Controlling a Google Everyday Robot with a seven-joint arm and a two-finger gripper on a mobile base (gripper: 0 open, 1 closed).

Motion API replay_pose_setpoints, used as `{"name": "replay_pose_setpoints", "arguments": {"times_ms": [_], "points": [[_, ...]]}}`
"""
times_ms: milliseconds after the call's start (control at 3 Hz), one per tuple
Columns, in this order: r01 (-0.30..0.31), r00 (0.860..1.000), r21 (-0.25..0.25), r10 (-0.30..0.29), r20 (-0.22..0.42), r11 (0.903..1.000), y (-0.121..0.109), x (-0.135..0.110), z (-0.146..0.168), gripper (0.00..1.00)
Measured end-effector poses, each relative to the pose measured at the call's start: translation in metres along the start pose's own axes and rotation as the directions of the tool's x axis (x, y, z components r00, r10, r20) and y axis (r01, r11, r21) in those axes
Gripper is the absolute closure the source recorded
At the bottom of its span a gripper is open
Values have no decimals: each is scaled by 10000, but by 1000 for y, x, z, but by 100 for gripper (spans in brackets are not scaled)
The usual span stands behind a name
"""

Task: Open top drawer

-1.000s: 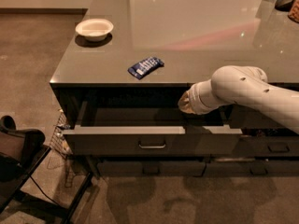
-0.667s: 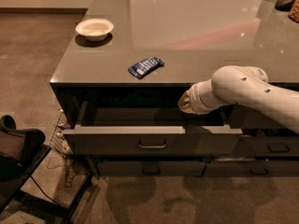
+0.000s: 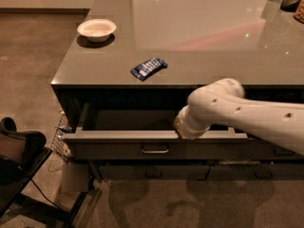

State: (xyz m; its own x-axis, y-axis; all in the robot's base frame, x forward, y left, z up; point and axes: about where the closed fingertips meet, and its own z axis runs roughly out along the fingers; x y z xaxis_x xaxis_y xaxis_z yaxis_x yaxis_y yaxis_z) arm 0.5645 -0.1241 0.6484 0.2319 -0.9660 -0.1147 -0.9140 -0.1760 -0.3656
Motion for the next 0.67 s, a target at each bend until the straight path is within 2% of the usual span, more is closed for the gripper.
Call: {"name": "replay_pose_setpoints", "arguments": {"times_ms": [333,667], "points": [[16,10000,-159,-17,-77,9999,5,-2,1,100],[-330,9983,-1074,275,-522,9937,38,-5,11,100]]}}
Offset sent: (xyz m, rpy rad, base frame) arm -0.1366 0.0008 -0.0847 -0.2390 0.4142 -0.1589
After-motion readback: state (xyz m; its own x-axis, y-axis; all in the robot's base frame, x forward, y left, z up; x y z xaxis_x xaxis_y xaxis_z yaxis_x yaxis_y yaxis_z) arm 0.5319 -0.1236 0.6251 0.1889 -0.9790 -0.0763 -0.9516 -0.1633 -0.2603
